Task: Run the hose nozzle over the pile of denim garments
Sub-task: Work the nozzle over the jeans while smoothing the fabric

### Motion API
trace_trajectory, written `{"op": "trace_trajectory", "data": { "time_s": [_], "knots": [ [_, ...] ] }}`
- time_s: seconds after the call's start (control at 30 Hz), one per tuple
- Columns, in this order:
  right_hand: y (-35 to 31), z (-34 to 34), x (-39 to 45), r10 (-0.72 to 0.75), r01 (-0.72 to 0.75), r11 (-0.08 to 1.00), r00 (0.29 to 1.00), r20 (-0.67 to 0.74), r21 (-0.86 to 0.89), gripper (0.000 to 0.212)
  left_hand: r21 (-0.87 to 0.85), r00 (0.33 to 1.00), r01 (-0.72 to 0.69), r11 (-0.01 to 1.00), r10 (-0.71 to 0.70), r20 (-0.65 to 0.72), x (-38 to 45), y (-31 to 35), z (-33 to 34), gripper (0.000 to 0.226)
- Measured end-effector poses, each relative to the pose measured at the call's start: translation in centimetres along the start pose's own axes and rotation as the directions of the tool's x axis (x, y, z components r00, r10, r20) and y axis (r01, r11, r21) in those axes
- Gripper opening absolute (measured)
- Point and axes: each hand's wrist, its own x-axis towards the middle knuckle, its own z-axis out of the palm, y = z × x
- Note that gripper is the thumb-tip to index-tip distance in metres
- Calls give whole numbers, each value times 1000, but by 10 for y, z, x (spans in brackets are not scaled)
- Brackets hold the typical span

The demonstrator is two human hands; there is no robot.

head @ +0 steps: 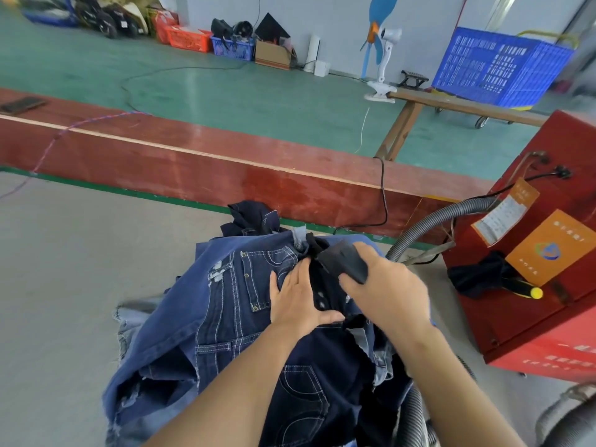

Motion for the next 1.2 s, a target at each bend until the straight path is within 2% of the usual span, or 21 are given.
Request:
{"op": "trace_trajectory", "data": {
  "time_s": [0.07, 0.23, 0.33, 0.5, 0.7, 0.83, 0.97, 1.1, 1.2],
  "knots": [
    [10, -12, -6, 5, -5, 1000, 1000, 2, 7, 51, -4, 1000, 5, 1000, -5, 12, 0, 1, 0, 125],
    [15, -11, -29, -33, 51, 994, 984, 177, -95, 44, 13, 999, 17, 1000, -17, 29, 0, 3, -1, 124],
    [9, 2, -23, -34, 63, 990, 975, 219, -129, 39, 18, 1000, 12, 1000, -12, 10, -1, 3, -1, 121],
    [-11, 23, -4, -50, 61, 996, 987, 153, -66, 46, -6, 1000, -8, 1000, 8, -5, 0, 1, 0, 119],
    [8, -12, -2, -12, 13, 999, 999, -40, 45, 54, -34, 1000, -6, 999, 6, -5, 0, 1, -2, 125],
    [23, -26, -20, 11, -12, 1000, 994, 106, 7, 46, -28, 1000, -1, 1000, 1, 7, -1, 2, -1, 124],
    [20, -13, -25, -9, 32, 995, 974, 225, -98, 44, 4, 1000, 12, 1000, -12, 15, -1, 3, -2, 125],
    [5, 8, -12, -50, 72, 992, 976, 213, -101, 44, -4, 1000, 3, 1000, -3, -3, 0, 2, 0, 122],
    [-3, 9, -2, -49, 52, 998, 991, 122, -20, 49, -20, 1000, -6, 1000, 6, -1, 1, 1, -1, 123]
  ]
}}
